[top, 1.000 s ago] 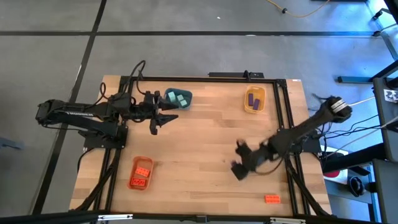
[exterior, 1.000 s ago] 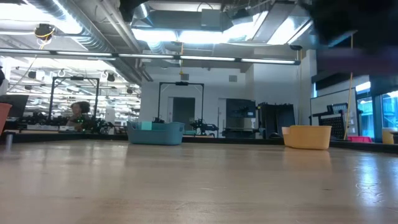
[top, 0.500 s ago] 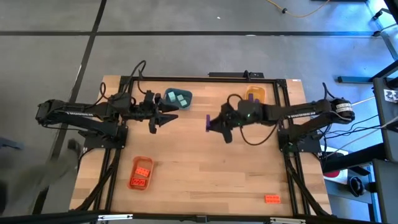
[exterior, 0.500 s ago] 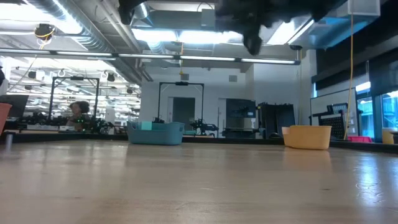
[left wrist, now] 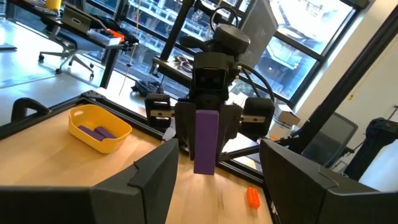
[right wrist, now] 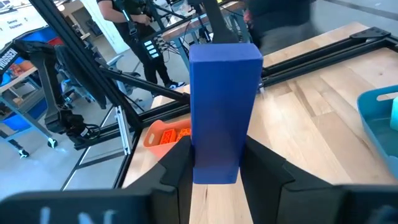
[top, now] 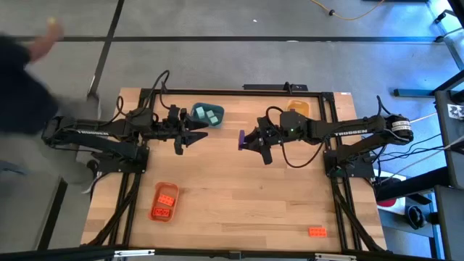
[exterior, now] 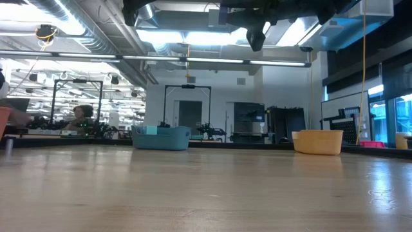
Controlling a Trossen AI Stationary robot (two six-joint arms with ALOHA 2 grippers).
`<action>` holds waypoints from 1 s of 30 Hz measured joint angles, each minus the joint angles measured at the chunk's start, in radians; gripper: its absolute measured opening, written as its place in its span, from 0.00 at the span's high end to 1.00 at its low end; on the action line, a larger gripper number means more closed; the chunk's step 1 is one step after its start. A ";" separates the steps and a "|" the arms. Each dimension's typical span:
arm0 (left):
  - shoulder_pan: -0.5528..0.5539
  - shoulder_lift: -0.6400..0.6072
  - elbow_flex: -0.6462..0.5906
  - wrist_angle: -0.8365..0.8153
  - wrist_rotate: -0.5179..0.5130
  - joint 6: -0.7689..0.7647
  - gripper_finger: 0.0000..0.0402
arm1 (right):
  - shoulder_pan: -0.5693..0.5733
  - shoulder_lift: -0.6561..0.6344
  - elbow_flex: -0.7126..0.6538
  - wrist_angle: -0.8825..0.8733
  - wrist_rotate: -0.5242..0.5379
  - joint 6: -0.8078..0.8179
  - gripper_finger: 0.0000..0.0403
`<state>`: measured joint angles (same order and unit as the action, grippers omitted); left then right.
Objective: Sort & place blocks by color
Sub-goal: Put the purple rectangle block into the yellow bin
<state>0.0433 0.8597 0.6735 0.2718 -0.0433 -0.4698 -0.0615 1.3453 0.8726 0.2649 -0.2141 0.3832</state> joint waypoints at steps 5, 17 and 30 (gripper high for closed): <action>0.000 0.000 0.000 0.000 0.000 0.000 0.46 | 0.000 0.000 0.000 -0.001 0.005 0.023 0.74; 0.000 0.000 0.000 -0.001 0.000 0.001 0.46 | -0.267 -0.001 0.379 -1.008 0.513 -0.007 0.74; 0.000 0.000 0.000 -0.002 0.000 0.009 0.46 | -0.684 0.000 0.073 -1.169 0.391 0.196 0.74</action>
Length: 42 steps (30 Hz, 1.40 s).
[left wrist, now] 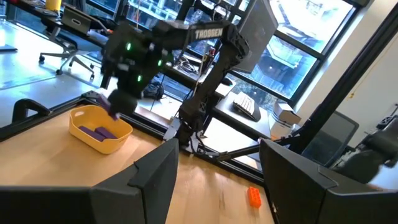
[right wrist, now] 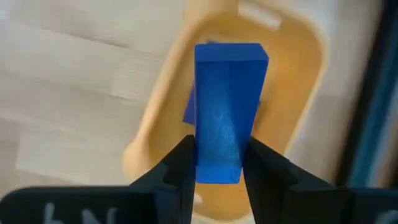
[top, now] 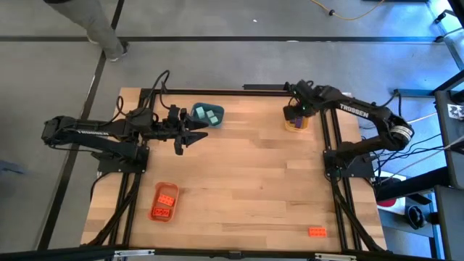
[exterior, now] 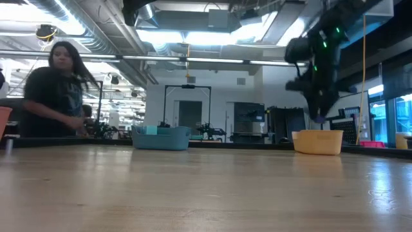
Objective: Sort & place blocks by color
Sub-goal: Put the purple rectangle block into the yellow bin, then put the orange game piece into the orange bin
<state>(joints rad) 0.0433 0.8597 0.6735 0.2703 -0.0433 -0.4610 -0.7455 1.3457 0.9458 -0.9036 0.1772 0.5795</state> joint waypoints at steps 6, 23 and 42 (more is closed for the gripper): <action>0.000 0.000 0.000 0.000 0.000 0.000 0.46 | -0.052 0.000 -0.185 0.176 -0.074 0.099 0.74; 0.000 0.000 0.000 0.000 0.000 -0.001 0.46 | -0.051 0.000 -0.248 0.286 -0.076 0.151 0.47; 0.000 0.000 0.000 0.000 0.000 -0.002 0.46 | 0.087 -0.291 -0.029 0.390 -0.358 -0.135 0.40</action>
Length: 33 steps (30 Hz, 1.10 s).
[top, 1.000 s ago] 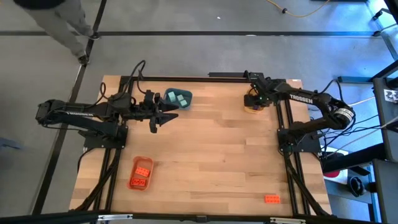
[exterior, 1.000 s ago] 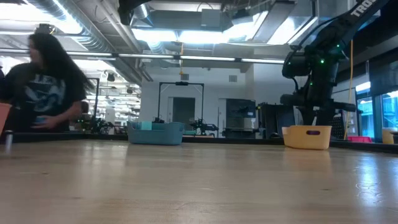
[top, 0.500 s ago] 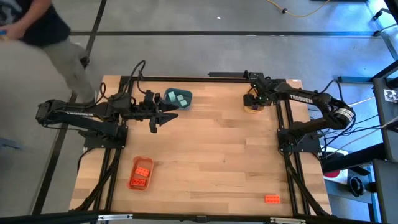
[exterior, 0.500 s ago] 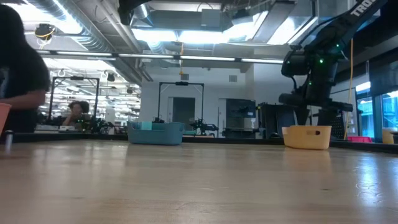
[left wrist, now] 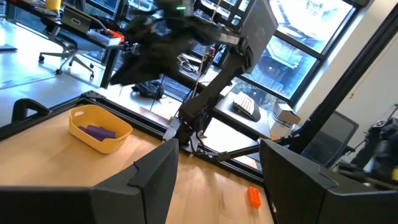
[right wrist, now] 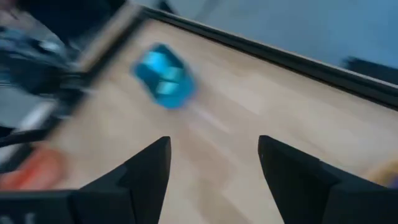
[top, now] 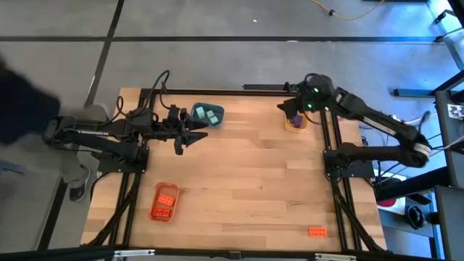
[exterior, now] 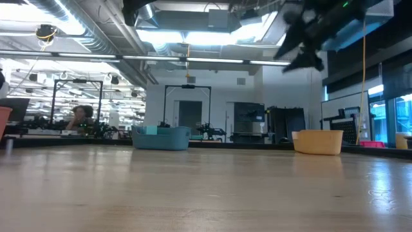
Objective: Sort & place blocks by color
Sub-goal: Put the orange game piece into the orange bin
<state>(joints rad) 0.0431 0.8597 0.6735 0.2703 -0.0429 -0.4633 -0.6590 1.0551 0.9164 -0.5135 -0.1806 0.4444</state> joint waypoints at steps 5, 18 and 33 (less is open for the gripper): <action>0.000 0.000 0.000 0.000 0.000 -0.002 0.46 | 0.188 -0.176 -0.083 0.150 0.001 0.082 0.40; 0.000 0.000 0.000 0.000 0.000 0.002 0.46 | 0.470 -0.287 -0.207 0.488 0.003 0.123 0.39; 0.000 0.000 0.000 0.000 0.000 0.002 0.46 | 0.487 -0.209 -0.160 0.596 -0.096 0.223 0.39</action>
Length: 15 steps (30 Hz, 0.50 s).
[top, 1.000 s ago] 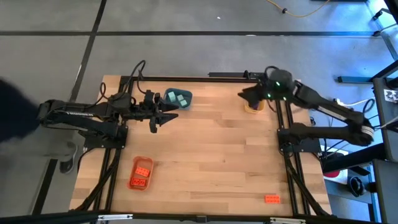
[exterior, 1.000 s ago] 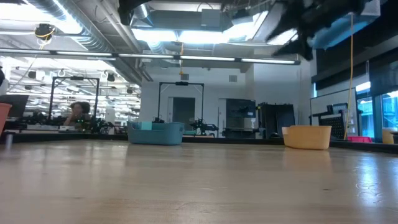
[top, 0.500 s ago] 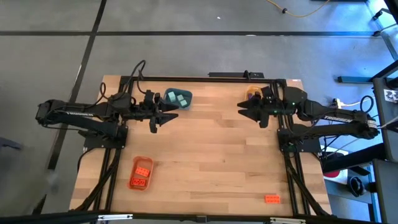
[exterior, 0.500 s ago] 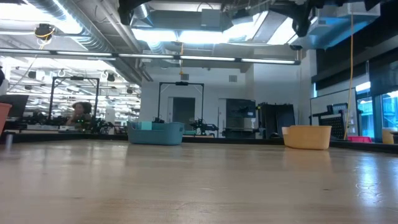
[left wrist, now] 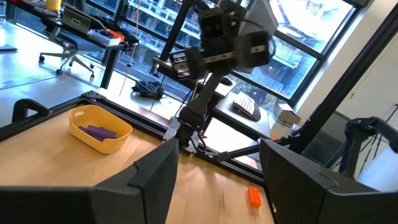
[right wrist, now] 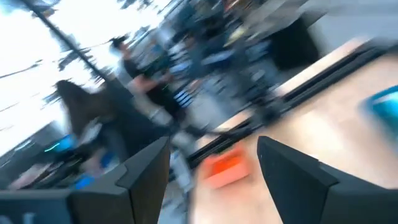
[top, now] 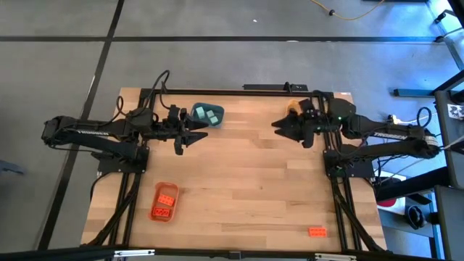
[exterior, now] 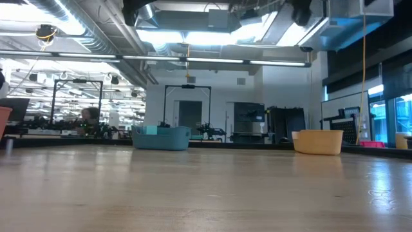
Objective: Sort & place blocks by color
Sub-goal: Put the orange game piece into the orange bin
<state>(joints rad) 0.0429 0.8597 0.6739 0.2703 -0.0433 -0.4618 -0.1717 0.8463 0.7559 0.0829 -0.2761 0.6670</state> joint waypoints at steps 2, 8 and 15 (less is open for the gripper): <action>0.000 0.000 0.000 0.000 0.000 0.000 0.46 | 0.033 0.052 0.062 -0.027 -0.077 0.037 0.39; 0.000 0.000 0.000 0.000 0.000 0.000 0.46 | 0.237 0.209 0.293 -0.494 -0.215 0.062 0.39; 0.000 0.000 0.000 0.000 0.000 -0.001 0.46 | 0.611 0.317 0.347 -0.908 -0.217 0.243 0.39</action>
<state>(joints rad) 0.0433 0.8597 0.6739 0.2703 -0.0433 -0.4625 0.4390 1.1632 1.1029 -0.8249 -0.4931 0.9103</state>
